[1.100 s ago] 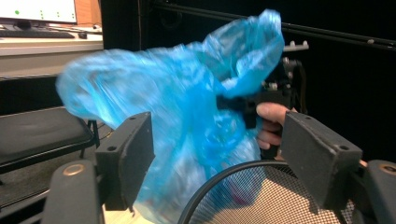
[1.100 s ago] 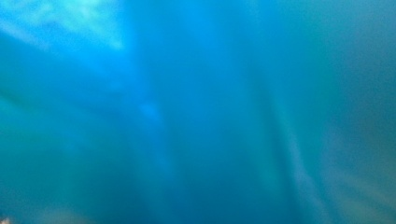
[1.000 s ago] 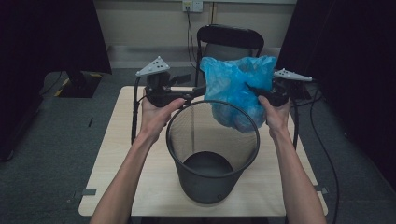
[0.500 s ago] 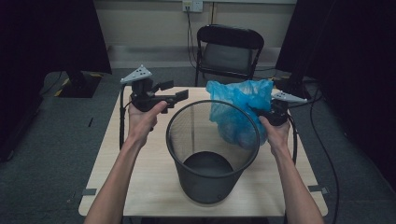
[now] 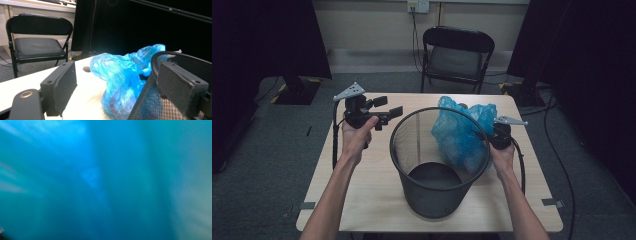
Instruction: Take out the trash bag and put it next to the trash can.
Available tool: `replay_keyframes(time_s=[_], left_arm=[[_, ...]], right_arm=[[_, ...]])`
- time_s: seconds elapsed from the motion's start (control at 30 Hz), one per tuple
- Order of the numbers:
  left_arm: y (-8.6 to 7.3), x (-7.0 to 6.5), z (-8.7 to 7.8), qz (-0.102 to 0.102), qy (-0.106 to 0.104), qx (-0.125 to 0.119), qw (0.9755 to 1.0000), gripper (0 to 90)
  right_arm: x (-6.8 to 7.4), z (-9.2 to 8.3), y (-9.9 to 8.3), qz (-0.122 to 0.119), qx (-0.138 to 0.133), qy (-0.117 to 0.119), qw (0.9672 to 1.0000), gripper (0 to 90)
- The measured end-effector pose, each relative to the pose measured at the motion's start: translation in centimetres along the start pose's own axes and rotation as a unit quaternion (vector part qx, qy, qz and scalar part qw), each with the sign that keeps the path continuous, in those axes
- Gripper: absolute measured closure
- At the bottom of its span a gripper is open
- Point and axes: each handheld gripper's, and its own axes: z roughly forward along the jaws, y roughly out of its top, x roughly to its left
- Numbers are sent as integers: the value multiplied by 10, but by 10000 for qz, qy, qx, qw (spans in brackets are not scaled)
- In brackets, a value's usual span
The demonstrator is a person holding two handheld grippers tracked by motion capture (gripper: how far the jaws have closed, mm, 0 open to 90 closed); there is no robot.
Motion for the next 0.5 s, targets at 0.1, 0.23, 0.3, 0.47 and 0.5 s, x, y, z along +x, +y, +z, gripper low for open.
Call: replay_keyframes(time_s=[0.1, 0.23, 0.3, 0.47, 0.5], left_arm=[[-8, 4, -3, -19, 44, 67, 10000, 157], [-20, 8, -5, 16, 140, 223, 9997, 160], [-28, 9, -6, 43, 199, 301, 9993, 163], [-48, 11, 0, 185, 225, 629, 9976, 183], [-52, 11, 2, 149, 186, 642, 9977, 183]], right_arm=[[-1, 2, -9, 76, 48, -12, 10000, 888], [-7, 2, -13, 192, 2, -133, 9997, 887], [-10, 3, -9, 208, -18, -193, 9996, 886], [-12, 4, 14, 227, -144, -316, 9991, 888], [-11, 4, 19, 261, -232, -266, 9990, 888]])
